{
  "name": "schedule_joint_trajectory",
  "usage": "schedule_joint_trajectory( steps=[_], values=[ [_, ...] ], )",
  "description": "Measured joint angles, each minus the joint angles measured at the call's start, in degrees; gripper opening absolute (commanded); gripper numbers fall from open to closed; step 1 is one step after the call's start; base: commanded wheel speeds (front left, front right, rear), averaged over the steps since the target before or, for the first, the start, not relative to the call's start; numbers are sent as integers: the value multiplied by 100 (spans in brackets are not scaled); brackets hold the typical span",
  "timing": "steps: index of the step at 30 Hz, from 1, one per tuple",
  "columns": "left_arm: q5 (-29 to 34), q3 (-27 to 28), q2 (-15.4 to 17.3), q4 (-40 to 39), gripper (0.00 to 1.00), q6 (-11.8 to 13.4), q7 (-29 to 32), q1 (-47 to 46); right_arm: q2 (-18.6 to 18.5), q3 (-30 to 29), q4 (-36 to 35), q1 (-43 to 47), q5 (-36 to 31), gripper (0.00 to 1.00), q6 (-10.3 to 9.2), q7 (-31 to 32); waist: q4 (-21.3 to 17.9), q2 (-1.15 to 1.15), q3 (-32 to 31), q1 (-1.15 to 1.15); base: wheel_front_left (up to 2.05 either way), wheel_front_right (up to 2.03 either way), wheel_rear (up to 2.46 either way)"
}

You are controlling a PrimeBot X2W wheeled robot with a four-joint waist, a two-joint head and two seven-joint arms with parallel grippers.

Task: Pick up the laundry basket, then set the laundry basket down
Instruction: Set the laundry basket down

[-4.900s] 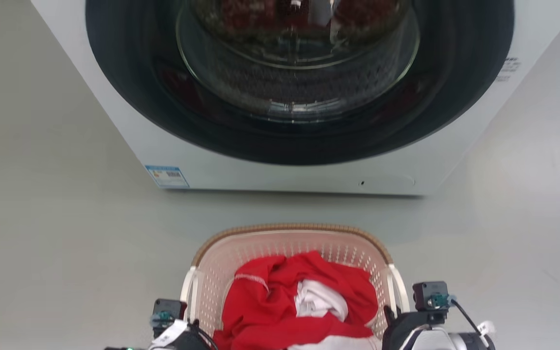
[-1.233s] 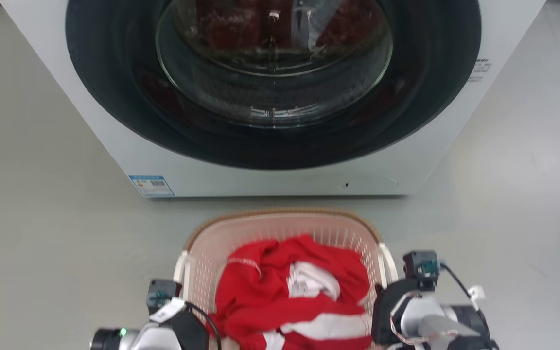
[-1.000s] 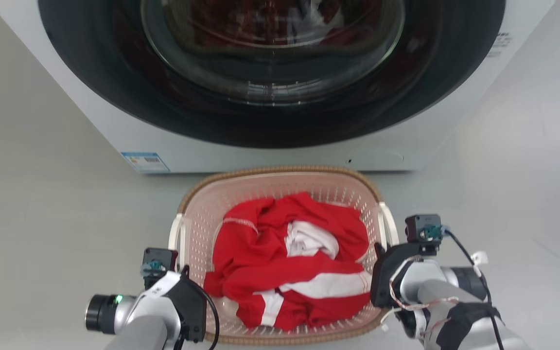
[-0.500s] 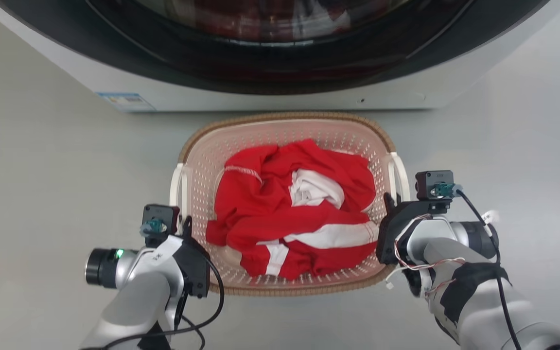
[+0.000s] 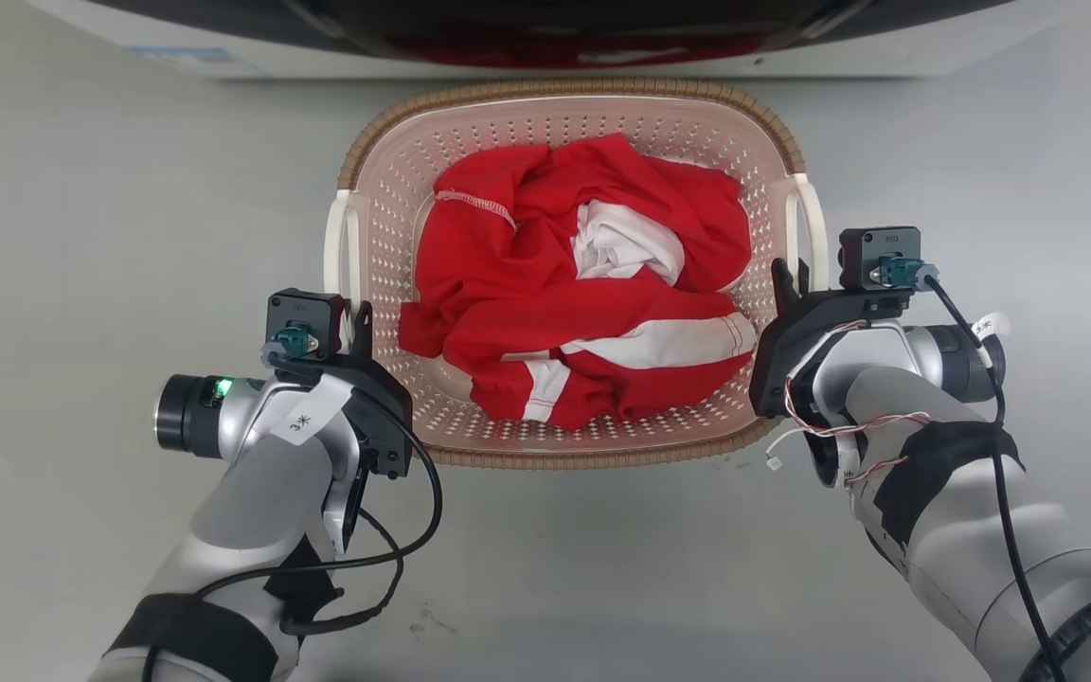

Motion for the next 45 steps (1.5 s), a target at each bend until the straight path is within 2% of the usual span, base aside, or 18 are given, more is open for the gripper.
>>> schedule_joint_trajectory(
  steps=[9, 35, 36, 37, 38, 39, 40, 41, 42, 45],
  values=[
    [3, 13, -32, 31, 0, 1, -105, -126, 1, 5, 109, -96, -44, 0, 8, -149, 102, 0, 438, -1, 0, 0, 0],
    [56, 25, -63, 177, 0, 2, -258, -481, 15, 74, 255, -387, -140, 0, 25, -356, 122, -1, 724, -1, 0, 0, 0],
    [56, 25, -64, 189, 0, 2, -260, -481, 15, 76, 259, -387, -141, 3, 25, -394, 124, -1, 733, -1, 0, 0, 0],
    [56, 30, -64, 197, 0, 3, -276, -481, 16, 79, 265, -391, -141, 26, 25, -398, 127, -1, 741, -1, 0, 0, 0],
    [56, 38, -66, 202, 8, 7, -280, -482, 16, 93, 271, -396, -146, 45, 25, -401, 130, -1, 746, -1, 0, 0, 0],
    [56, 44, -66, 203, 38, 9, -307, -488, 16, 111, 285, -397, -179, 83, 26, -401, 134, -1, 750, -1, 0, 0, 0],
    [56, 45, -67, 210, 60, 9, -305, -502, 24, 116, 292, -397, -212, 100, 29, -402, 137, -1, 749, -2, 0, 0, 0],
    [56, 45, -75, 229, 86, 9, -304, -504, 34, 121, 304, -396, -235, 100, 35, -403, 142, -1, 742, -1, 0, 0, 0],
    [56, 49, -77, 248, 100, 10, -304, -503, 44, 123, 316, -396, -240, 100, 44, -413, 148, -1, 729, -1, 0, 0, 0],
    [55, 66, -80, 269, 100, 21, -304, -503, 57, 125, 346, -396, -241, 100, 53, -445, 163, -1, 682, -2, 0, 0, 0]
  ],
)
